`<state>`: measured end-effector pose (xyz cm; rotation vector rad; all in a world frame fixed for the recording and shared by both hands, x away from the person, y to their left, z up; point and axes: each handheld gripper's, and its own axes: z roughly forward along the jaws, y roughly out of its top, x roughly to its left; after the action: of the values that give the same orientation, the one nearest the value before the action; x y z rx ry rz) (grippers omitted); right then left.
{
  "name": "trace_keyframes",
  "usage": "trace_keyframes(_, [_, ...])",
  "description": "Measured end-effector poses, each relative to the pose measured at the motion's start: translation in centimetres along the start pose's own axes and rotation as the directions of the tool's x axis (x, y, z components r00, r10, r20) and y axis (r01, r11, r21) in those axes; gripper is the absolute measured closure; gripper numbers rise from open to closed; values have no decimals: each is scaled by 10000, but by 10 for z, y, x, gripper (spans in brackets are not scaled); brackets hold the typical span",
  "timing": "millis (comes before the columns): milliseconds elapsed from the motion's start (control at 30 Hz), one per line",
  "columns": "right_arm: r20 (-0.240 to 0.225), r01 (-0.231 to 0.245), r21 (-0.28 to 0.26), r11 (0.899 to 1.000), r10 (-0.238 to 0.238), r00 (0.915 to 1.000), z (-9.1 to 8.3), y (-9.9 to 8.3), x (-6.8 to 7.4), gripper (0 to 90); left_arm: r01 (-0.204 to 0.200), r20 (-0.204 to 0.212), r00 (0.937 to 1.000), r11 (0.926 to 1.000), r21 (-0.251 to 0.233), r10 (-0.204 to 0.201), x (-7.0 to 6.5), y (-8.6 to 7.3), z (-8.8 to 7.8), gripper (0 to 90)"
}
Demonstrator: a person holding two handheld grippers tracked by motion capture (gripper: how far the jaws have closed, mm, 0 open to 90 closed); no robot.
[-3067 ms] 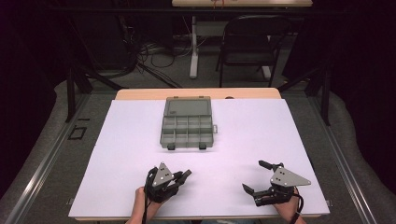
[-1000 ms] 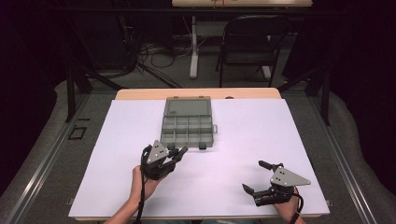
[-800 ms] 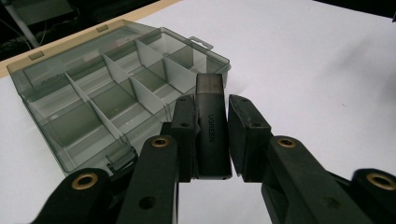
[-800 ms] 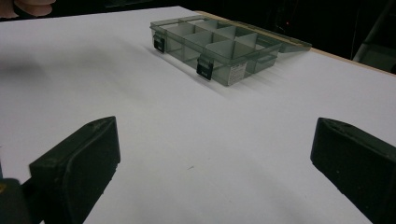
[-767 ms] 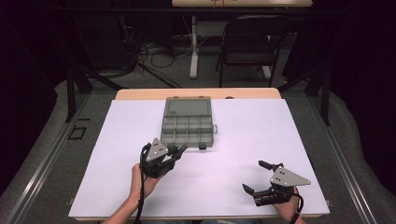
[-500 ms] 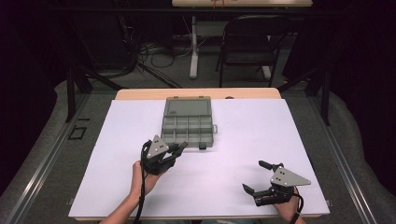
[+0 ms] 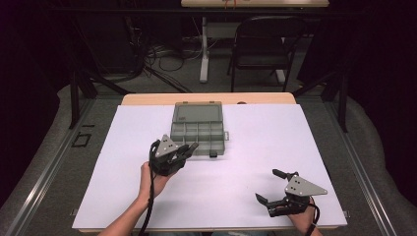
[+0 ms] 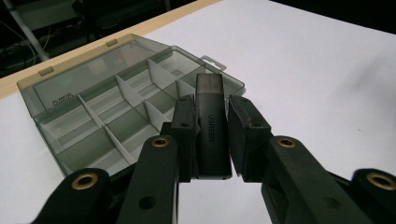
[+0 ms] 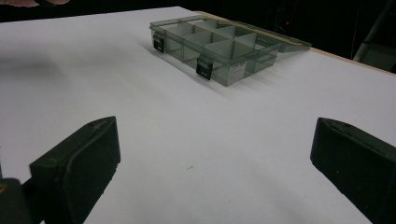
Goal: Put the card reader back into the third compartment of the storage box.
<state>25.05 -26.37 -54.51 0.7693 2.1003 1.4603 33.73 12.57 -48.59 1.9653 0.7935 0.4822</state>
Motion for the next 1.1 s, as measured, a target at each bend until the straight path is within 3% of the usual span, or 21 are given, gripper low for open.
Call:
trace_keyframes(633, [-25, -13, 22, 10000, 13, 10000, 0, 0, 0, 12, 85, -256, 9996, 10000, 43, -84, 21, 16, 14, 731])
trace_keyframes(1100, [-20, -9, 11, 10000, 9, 10000, 0, 0, -1, 12, 212, -364, 9991, 9996, 175, -205, 28, 24, 29, 731])
